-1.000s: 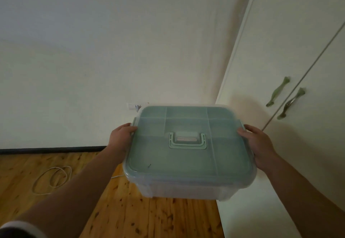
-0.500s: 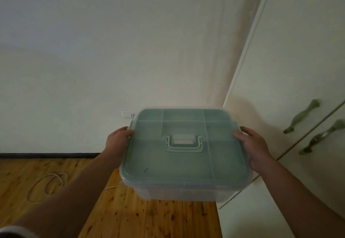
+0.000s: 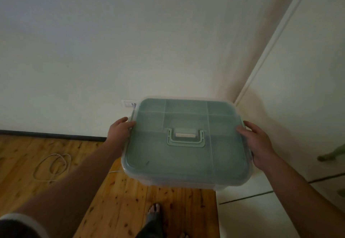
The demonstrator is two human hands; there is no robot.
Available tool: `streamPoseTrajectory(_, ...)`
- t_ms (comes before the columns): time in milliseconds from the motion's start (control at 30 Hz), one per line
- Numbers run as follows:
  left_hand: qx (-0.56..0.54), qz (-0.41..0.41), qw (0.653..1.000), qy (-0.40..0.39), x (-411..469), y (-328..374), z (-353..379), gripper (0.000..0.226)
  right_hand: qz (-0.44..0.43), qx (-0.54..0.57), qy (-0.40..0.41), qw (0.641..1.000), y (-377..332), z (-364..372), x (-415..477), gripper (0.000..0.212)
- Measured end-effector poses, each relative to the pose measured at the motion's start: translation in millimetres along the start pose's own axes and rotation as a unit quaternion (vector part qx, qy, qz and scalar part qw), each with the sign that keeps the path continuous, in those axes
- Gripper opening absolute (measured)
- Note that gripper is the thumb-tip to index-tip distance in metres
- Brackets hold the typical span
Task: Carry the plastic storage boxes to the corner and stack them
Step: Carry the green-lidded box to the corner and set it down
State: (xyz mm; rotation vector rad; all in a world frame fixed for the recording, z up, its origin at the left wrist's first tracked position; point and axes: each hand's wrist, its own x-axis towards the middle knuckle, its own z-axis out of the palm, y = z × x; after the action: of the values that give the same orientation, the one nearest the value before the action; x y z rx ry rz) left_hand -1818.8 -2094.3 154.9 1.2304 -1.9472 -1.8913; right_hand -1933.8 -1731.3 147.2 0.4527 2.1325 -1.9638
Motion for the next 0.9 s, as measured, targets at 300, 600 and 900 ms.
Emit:
streamPoseTrajectory(300,0.028,-0.031,0.998,-0.055,58.3,-4.2,14.3,0.032,0.017,-0.068,0.03,0.997,12.7,22.3,36.3,0.056)
streamPoseTrajectory(600,0.021,-0.058,0.995,-0.081,107.3,-11.7,26.1,0.034,0.048,-0.096,0.021,0.994,31.4,39.2,58.9,0.027)
streamPoseTrajectory(900,0.086,-0.09,0.988,-0.093,134.1,-50.3,50.3,0.04,0.063,-0.074,0.012,0.995,77.9,36.3,88.4,0.033)
